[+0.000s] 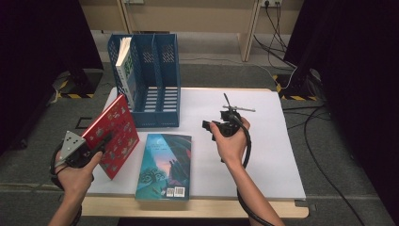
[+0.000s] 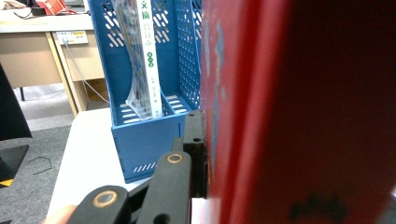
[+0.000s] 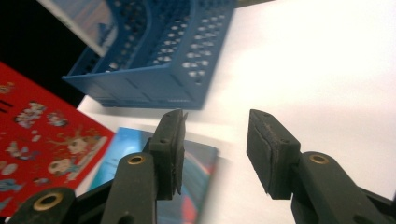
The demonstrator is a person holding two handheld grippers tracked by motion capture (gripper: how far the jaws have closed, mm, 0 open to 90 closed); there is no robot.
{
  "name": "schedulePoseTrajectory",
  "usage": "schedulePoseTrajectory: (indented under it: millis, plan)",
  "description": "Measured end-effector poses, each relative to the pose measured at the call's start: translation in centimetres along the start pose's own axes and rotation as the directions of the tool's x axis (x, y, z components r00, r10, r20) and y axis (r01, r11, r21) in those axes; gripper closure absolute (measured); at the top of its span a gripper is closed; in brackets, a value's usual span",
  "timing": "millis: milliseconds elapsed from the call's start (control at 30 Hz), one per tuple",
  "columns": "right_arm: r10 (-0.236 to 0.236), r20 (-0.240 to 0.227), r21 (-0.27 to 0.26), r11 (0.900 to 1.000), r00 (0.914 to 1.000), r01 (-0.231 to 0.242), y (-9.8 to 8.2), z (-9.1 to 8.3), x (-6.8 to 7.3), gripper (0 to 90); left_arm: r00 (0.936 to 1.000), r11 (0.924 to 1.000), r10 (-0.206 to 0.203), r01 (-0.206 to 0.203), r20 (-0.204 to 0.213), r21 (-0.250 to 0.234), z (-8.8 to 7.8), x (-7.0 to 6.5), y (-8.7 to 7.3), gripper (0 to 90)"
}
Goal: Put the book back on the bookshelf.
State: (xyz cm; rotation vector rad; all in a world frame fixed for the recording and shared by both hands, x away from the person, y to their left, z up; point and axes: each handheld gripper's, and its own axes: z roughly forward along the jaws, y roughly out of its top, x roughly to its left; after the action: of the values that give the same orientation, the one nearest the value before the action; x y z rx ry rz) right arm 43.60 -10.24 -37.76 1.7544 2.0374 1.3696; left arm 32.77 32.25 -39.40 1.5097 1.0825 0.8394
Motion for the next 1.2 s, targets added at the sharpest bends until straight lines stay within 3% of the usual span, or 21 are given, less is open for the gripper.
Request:
schedulePoseTrajectory:
  millis: [233, 433, 767, 1200]
  plan:
    - [0.056, 0.049, -0.014, 0.998, 0.9973, -0.055, -1.9, -1.2, -3.8, 56.9, 1.0, 1.0, 0.001, -0.001, 0.003, 0.005, 0.3, -0.1, 0.6, 78.8]
    - [0.06, 0.077, -0.024, 0.998, 0.9952, -0.059, -3.1, -1.7, -5.6, 56.9, 1.0, 1.0, 0.001, -0.001, 0.005, 0.008, 0.6, -0.3, 1.1, 78.8]
    - [0.073, 0.094, -0.03, 0.997, 0.9929, -0.07, -4.9, -2.3, -6.8, 56.5, 0.9998, 0.9999, 0.011, -0.011, 0.018, 0.004, 0.9, -0.8, 2.2, 78.8]
    - [0.036, 0.113, -0.057, 0.998, 0.9929, -0.03, -6.6, -2.4, -6.9, 56.3, 0.9998, 0.9999, 0.007, -0.007, 0.016, 0.009, 2.0, -1.2, 3.8, 78.8]
